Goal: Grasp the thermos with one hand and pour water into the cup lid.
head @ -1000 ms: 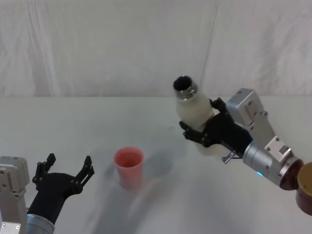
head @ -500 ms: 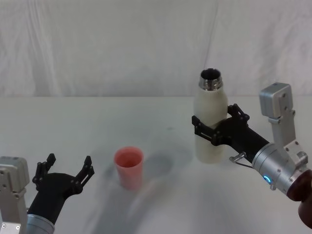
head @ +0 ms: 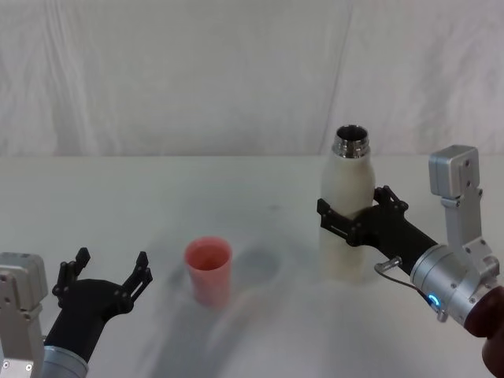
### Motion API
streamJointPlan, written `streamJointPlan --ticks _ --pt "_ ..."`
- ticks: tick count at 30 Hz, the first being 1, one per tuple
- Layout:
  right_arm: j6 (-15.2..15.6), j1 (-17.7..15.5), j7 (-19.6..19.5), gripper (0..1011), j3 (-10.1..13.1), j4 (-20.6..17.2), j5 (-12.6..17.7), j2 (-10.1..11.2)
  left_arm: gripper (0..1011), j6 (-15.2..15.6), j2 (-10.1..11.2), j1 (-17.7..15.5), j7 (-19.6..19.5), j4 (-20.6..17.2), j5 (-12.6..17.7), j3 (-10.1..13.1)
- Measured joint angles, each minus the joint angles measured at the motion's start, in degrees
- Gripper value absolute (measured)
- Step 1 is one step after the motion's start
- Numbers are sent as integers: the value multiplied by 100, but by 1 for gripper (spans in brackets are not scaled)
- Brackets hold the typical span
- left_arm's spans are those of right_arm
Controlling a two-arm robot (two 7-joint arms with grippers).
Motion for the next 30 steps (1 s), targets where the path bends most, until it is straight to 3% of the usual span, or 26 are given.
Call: streamJointPlan --ticks 12,30 --pt "-150 58 -250 960 -68 273 -166 -29 1001 0 0 0 0 0 0 0" --pt "-303 -5 -609 960 160 504 -155 -402 1001 0 0 0 0 0 0 0"
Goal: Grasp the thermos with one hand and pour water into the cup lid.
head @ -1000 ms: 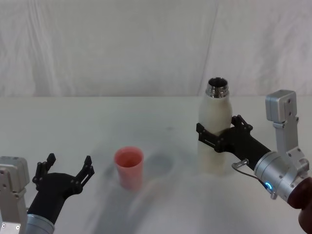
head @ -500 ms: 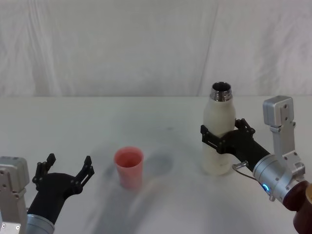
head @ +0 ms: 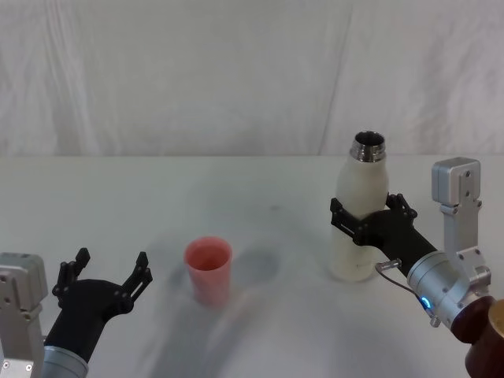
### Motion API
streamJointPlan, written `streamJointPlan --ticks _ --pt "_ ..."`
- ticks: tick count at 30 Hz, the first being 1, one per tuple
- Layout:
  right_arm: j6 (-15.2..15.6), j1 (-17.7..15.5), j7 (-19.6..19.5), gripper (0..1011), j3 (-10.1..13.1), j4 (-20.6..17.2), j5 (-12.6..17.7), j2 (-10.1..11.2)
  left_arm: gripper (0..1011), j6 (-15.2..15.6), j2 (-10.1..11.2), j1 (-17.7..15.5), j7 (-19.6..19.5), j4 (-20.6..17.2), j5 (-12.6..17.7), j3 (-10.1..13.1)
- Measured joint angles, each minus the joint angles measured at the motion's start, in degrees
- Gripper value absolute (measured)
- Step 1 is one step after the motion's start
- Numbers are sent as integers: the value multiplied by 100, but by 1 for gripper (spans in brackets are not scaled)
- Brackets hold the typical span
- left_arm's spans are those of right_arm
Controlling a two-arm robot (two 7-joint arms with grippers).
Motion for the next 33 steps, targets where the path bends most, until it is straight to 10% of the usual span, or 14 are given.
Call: streamJointPlan --ticks 33 --pt "-123 26 136 960 -25 184 -95 -72 1001 0 0 0 0 0 0 0"
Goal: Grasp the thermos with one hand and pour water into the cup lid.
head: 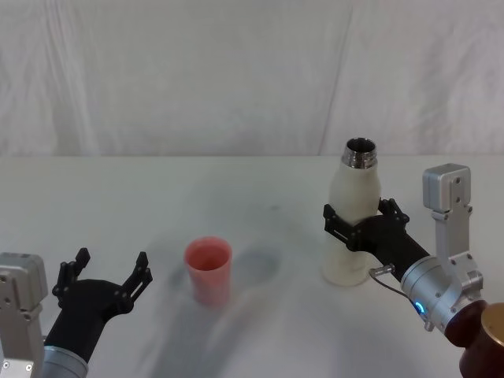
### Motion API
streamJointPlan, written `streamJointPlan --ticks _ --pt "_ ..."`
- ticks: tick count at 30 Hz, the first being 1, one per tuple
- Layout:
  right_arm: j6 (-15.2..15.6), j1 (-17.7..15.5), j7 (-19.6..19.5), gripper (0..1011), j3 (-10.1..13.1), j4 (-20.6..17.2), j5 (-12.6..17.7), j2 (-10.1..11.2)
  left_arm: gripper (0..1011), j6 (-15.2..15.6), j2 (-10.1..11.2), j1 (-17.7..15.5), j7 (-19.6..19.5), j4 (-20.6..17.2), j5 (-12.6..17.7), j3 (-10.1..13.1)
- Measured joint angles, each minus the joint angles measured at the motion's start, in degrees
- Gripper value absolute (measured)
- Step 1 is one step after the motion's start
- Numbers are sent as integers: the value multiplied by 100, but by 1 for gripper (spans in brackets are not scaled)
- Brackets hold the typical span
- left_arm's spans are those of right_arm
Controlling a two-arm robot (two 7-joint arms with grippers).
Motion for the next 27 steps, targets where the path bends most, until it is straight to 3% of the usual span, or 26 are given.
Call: streamJointPlan --ticks 27 --pt "13 -13 20 977 -10 8 -18 9 1001 0 0 0 0 0 0 0"
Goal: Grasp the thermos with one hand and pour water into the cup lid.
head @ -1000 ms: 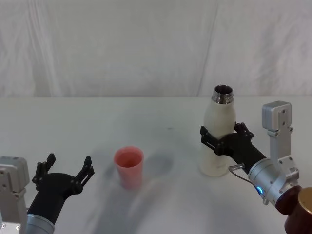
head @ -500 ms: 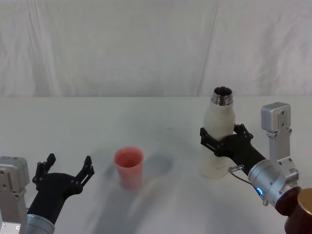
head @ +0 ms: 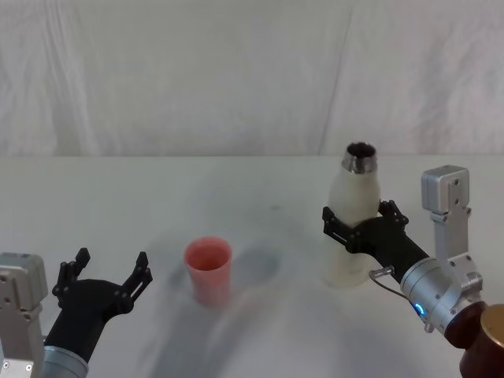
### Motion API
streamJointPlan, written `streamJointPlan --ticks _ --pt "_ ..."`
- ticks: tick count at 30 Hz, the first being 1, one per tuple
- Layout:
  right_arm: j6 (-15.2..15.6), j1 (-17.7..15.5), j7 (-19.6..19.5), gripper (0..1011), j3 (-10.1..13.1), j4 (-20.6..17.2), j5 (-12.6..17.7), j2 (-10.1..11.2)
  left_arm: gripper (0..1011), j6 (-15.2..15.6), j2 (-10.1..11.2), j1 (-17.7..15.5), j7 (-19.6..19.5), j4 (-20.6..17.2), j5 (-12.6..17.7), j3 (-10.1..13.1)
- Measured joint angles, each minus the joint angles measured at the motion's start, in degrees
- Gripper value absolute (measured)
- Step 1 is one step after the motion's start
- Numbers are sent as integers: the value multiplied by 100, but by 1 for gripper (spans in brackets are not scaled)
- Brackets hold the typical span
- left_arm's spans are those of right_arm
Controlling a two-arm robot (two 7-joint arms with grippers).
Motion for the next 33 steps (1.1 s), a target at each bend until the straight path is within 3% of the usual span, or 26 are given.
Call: streamJointPlan --ticks 33 --pt "2 -2 -1 1001 3 -10 6 1 1001 0 0 0 0 0 0 0"
